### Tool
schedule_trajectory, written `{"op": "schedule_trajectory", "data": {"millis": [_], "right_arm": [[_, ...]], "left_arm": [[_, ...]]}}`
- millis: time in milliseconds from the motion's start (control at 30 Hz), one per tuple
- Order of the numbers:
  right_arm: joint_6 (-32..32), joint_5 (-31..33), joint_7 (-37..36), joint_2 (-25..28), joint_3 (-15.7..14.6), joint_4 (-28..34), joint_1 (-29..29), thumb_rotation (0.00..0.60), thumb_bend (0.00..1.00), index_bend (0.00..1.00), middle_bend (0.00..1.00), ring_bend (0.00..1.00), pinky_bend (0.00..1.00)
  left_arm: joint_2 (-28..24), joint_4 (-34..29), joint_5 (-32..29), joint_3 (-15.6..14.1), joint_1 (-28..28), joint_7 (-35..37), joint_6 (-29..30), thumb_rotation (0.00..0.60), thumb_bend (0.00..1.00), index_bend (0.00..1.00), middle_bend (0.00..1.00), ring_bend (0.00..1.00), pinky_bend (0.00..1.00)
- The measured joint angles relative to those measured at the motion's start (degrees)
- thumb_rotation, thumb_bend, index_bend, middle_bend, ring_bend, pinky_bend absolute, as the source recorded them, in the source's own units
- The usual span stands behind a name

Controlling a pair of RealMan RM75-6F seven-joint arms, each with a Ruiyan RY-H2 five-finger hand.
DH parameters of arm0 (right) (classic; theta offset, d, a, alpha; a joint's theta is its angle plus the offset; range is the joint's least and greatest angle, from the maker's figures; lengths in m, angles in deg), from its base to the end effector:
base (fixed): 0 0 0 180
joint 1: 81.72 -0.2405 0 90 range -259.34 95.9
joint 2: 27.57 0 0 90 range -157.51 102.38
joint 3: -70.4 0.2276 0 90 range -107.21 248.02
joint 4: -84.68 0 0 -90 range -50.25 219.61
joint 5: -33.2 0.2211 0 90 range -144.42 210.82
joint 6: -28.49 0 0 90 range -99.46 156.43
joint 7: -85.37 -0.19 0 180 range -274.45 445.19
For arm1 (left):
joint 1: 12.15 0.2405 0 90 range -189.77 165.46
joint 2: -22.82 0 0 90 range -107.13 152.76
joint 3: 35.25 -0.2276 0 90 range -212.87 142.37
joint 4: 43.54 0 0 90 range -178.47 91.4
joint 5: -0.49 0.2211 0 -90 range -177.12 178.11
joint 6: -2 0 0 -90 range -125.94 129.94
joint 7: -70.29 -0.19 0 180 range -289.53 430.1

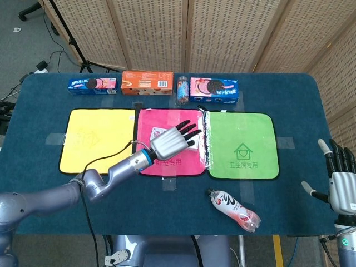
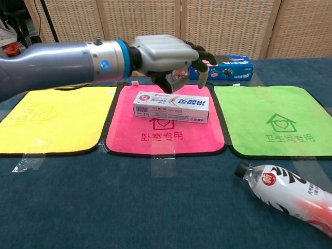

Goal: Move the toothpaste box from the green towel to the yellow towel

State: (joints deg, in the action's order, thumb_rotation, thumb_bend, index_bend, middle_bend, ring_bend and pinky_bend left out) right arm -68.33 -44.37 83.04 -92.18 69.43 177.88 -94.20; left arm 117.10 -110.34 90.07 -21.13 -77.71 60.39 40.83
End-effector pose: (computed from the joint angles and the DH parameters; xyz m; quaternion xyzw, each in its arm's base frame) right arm -0.2729 -0.2456 0.1668 0.5353 -0.3543 0.4574 0.6154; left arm 0.0355 0.4010 -0.0862 -0.8791 -0.0888 -0.3705 0.2865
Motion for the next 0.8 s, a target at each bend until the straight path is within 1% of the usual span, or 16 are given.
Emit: {"op": "schedule_trajectory", "data": {"millis": [33, 267, 367, 433, 467, 533, 667, 800], "right_arm": [[0.3, 0.1, 0.0, 0.2, 0.1, 0.2, 0.1, 0.6, 0.0, 0.0, 0.0, 0.0, 0.0], [2.4, 0.8, -0.9, 1.3, 2.1, 0.9, 1.3, 0.6, 0.0, 0.0, 0.0, 0.0, 0.0], [2.8, 0.9, -1.1, 1.5, 3.0, 1.0, 1.9, 0.6, 0.0, 0.0, 0.0, 0.0, 0.0], [3.1, 0.8, -1.3, 1.7, 3.6, 1.0, 2.3, 0.6, 0.0, 0.0, 0.0, 0.0, 0.0], [3.2, 0.8, -1.4, 1.7, 3.8, 1.0, 2.4, 0.6, 0.0, 0.0, 0.0, 0.0, 0.0], [3.5, 0.8, -1.5, 1.8, 4.1, 1.0, 2.6, 0.6, 0.0, 0.0, 0.0, 0.0, 0.0], [4.4, 0.9, -1.9, 2.1, 5.1, 1.1, 3.1, 0.6, 0.0, 0.0, 0.0, 0.0, 0.0], [5.5, 1.3, -2.2, 2.3, 5.9, 1.1, 3.5, 0.6, 0.0, 0.0, 0.0, 0.0, 0.0]], "left_arm": [[1.2, 1.4, -0.1, -0.1, -0.7, 0.4, -0.3, 0.6, 1.0, 0.39, 0.13, 0.06, 0.1], [9.6, 12.4, -1.2, -0.3, -5.9, 3.5, -3.0, 0.6, 1.0, 0.39, 0.1, 0.06, 0.1], [12.9, 17.0, -1.7, -0.4, -7.9, 4.7, -3.7, 0.6, 1.0, 0.38, 0.04, 0.03, 0.1], [15.1, 20.0, -2.2, -0.4, -9.1, 5.5, -4.3, 0.6, 1.0, 0.33, 0.0, 0.0, 0.1], [16.0, 21.2, -2.5, -0.4, -9.6, 5.8, -4.7, 0.6, 1.0, 0.28, 0.0, 0.0, 0.1], [18.0, 23.9, -3.4, -0.4, -10.8, 6.1, -6.0, 0.6, 1.0, 0.22, 0.0, 0.0, 0.1], [20.9, 27.5, -4.6, -0.6, -12.6, 6.1, -7.5, 0.6, 1.0, 0.21, 0.0, 0.0, 0.1], [22.8, 29.6, -5.2, -0.8, -13.5, 6.6, -7.6, 0.6, 1.0, 0.21, 0.0, 0.0, 0.1]]}}
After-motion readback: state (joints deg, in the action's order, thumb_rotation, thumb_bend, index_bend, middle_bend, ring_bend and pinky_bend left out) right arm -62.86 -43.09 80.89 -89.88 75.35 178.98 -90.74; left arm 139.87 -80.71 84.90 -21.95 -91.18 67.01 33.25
